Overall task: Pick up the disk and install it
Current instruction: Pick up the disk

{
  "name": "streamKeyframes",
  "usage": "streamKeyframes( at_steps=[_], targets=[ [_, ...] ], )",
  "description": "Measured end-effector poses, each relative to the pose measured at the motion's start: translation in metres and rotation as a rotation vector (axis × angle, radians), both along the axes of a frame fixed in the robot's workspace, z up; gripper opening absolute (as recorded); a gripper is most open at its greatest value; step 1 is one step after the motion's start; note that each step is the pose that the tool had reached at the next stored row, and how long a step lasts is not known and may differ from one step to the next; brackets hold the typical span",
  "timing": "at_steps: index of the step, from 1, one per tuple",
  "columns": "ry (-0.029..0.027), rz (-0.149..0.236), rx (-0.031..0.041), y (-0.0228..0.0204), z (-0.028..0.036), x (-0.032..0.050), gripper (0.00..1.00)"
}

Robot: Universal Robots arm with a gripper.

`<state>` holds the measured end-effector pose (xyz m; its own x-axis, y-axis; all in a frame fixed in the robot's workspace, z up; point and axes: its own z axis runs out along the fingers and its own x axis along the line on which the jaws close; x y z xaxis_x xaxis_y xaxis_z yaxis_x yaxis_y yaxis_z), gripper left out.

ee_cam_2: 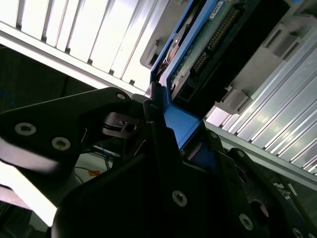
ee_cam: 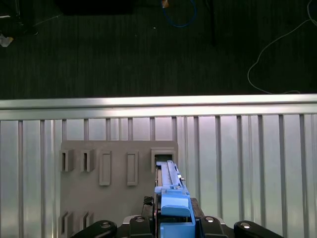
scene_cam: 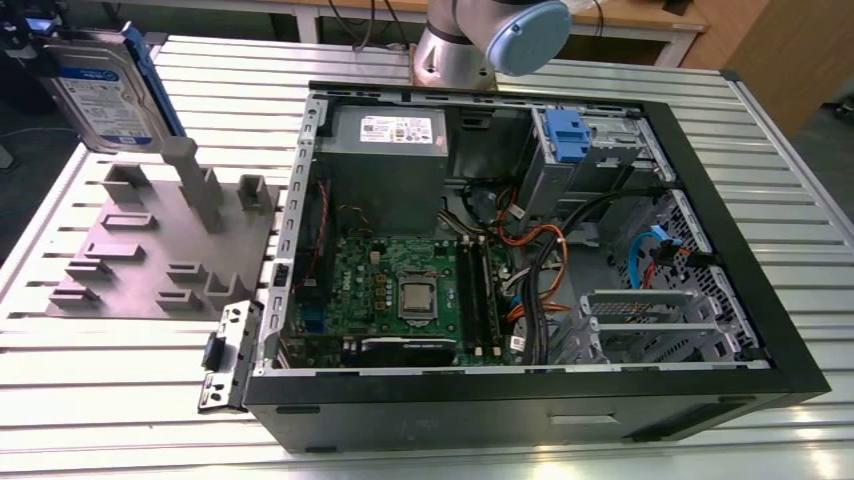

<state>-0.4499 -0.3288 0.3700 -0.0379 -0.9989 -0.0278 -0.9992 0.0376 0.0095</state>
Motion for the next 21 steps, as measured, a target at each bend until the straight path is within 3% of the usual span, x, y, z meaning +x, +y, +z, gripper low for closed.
streamKeyframes(
  at_steps=[21],
  targets=[
    [0.0000, 0.000, 0.0000, 0.0000, 0.0057, 0.0000, 0.36]
  ],
)
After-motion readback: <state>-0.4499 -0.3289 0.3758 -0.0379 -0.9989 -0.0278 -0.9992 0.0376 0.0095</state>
